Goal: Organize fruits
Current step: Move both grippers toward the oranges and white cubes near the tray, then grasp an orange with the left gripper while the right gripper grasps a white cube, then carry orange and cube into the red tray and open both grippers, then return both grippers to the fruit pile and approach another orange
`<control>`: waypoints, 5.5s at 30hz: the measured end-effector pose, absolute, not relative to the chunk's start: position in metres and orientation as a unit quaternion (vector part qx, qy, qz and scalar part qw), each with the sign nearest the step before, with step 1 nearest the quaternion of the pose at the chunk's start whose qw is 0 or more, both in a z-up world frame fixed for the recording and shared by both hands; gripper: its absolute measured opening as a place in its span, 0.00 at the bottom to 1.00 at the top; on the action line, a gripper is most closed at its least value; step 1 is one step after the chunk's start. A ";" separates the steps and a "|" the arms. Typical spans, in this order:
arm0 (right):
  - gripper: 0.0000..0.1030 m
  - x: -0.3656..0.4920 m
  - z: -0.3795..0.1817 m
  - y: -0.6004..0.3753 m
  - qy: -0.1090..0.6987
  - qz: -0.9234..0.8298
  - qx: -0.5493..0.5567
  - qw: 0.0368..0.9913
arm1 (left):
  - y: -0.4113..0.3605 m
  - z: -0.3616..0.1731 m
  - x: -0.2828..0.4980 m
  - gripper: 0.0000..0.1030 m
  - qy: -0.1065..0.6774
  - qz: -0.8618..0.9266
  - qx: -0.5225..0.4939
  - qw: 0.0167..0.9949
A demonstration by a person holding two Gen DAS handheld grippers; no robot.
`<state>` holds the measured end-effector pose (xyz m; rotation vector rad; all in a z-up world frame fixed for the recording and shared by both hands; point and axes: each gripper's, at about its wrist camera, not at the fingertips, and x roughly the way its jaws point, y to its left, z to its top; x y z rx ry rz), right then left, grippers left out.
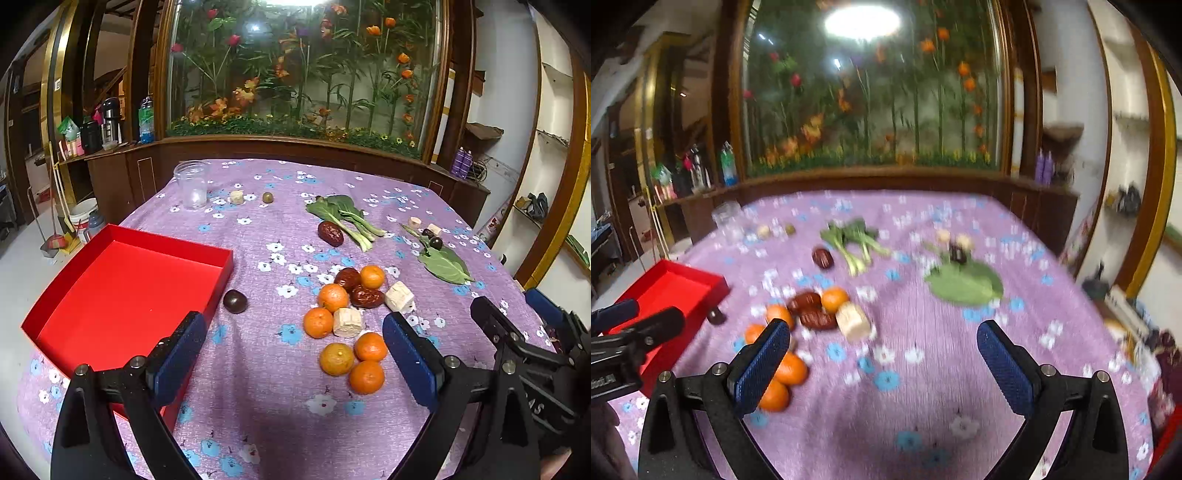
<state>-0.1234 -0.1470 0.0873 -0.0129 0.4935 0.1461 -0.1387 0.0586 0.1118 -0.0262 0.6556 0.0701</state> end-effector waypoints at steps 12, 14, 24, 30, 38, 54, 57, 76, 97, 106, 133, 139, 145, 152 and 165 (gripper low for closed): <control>1.00 -0.115 0.075 -0.126 0.265 0.118 -0.023 0.957 | 0.078 0.096 -0.126 0.93 0.338 0.035 -0.042 0.939; 1.00 -0.113 0.072 -0.125 0.269 0.121 -0.022 0.955 | 0.080 0.092 -0.123 0.93 0.342 0.033 -0.045 0.938; 1.00 -0.100 0.060 -0.121 0.288 0.119 -0.025 0.950 | 0.082 0.079 -0.110 0.93 0.355 0.028 -0.055 0.933; 1.00 -0.091 0.055 -0.125 0.303 0.114 -0.025 0.946 | 0.091 0.070 -0.102 0.93 0.370 0.027 -0.069 0.926; 0.99 -0.060 0.041 -0.147 0.362 0.115 -0.006 0.925 | 0.117 0.055 -0.098 0.93 0.393 0.027 -0.106 0.913; 0.79 -0.021 0.028 -0.135 0.397 0.171 -0.013 0.902 | 0.065 0.020 -0.075 0.43 0.453 -0.122 -0.103 0.877; 0.74 -0.010 0.022 -0.125 0.403 0.179 -0.024 0.897 | 0.063 0.019 -0.073 0.42 0.452 -0.127 -0.104 0.877; 0.36 0.000 0.010 -0.126 0.430 0.182 0.012 0.884 | 0.072 0.015 -0.071 0.29 0.446 -0.138 -0.146 0.872; 0.36 -0.086 0.078 0.006 0.378 0.349 -0.018 0.857 | 0.259 0.062 -0.140 0.29 0.343 0.060 -0.260 0.901; 0.37 -0.098 0.055 0.114 0.415 0.423 -0.049 0.804 | 0.297 0.047 -0.151 0.30 0.345 0.084 -0.289 0.889; 0.62 -0.106 0.048 0.095 0.421 0.414 -0.024 0.807 | 0.300 0.076 -0.178 0.60 0.315 0.090 -0.298 0.897; 0.67 -0.109 0.053 0.016 0.405 0.367 -0.001 0.837 | 0.272 0.083 -0.171 0.60 0.324 0.071 -0.274 0.903; 0.68 -0.103 0.043 -0.067 0.414 0.295 0.041 0.860 | 0.230 0.079 -0.154 0.60 0.349 0.037 -0.241 0.905; 0.68 -0.090 0.021 -0.099 0.430 0.267 0.063 0.860 | 0.173 0.072 -0.134 0.60 0.382 -0.010 -0.188 0.905; 0.66 -0.050 0.007 -0.088 0.436 0.235 0.042 0.868 | 0.099 0.044 -0.085 0.60 0.422 -0.064 -0.105 0.898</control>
